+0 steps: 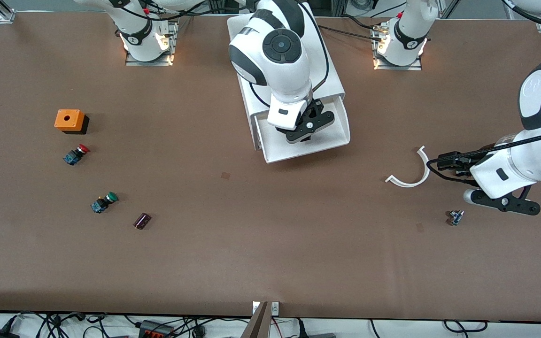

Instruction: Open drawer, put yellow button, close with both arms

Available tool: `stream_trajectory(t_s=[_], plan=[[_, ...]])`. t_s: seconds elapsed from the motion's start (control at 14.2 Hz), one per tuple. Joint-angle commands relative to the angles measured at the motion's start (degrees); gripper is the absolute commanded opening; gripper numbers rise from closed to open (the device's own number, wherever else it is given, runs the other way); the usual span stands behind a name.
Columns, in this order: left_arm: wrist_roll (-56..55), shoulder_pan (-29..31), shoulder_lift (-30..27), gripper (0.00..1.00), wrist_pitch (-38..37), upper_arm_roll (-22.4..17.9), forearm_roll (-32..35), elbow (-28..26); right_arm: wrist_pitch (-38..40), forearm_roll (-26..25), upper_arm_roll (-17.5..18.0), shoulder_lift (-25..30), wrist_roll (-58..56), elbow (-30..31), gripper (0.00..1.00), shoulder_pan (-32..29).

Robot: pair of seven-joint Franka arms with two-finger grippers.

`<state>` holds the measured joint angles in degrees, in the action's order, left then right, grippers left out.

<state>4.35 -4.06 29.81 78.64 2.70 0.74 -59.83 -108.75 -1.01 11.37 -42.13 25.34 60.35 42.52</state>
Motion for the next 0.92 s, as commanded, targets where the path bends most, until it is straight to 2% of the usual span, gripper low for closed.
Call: stream_trajectory(t_s=[0.0, 0.28, 0.35, 0.42, 0.49, 0.56, 0.85], plan=[[-1.18, 0.11, -0.37, 1.0, -0.51, 0.2, -0.82, 0.77, 1.61, 0.05, 0.15, -0.84, 1.55, -1.2, 0.0, 0.19], [-1.18, 0.02, -0.37, 1.0, -0.42, 0.2, -0.82, 0.77, 1.7, -0.3, 0.06, -1.11, 4.01, -1.2, 0.0, 0.11], [-1.18, 0.02, -0.37, 1.0, -0.42, 0.2, -0.82, 0.77, 1.87, -0.31, -0.11, -1.11, 4.01, -1.2, 0.04, 0.11], [-1.18, 0.02, -0.37, 1.0, -0.42, 0.2, -0.74, 0.68, 1.87, -0.39, -0.2, -1.11, 4.19, -1.11, 0.23, 0.11], [-1.18, 0.02, -0.37, 1.0, -0.42, 0.2, -0.74, 0.68, 1.87, -0.57, -0.2, -1.11, 4.28, -1.11, 0.8, 0.11], [-1.18, 0.02, -0.37, 1.0, -0.42, 0.2, -0.74, 0.68, 1.96, -1.53, -0.29, -1.02, 4.28, -1.11, 1.0, 0.11], [-1.27, -0.16, -0.37, 1.0, -0.42, 0.28, -0.82, 0.68, 4.76, -1.71, -0.64, -0.58, 4.98, -1.37, 1.0, 0.02]])
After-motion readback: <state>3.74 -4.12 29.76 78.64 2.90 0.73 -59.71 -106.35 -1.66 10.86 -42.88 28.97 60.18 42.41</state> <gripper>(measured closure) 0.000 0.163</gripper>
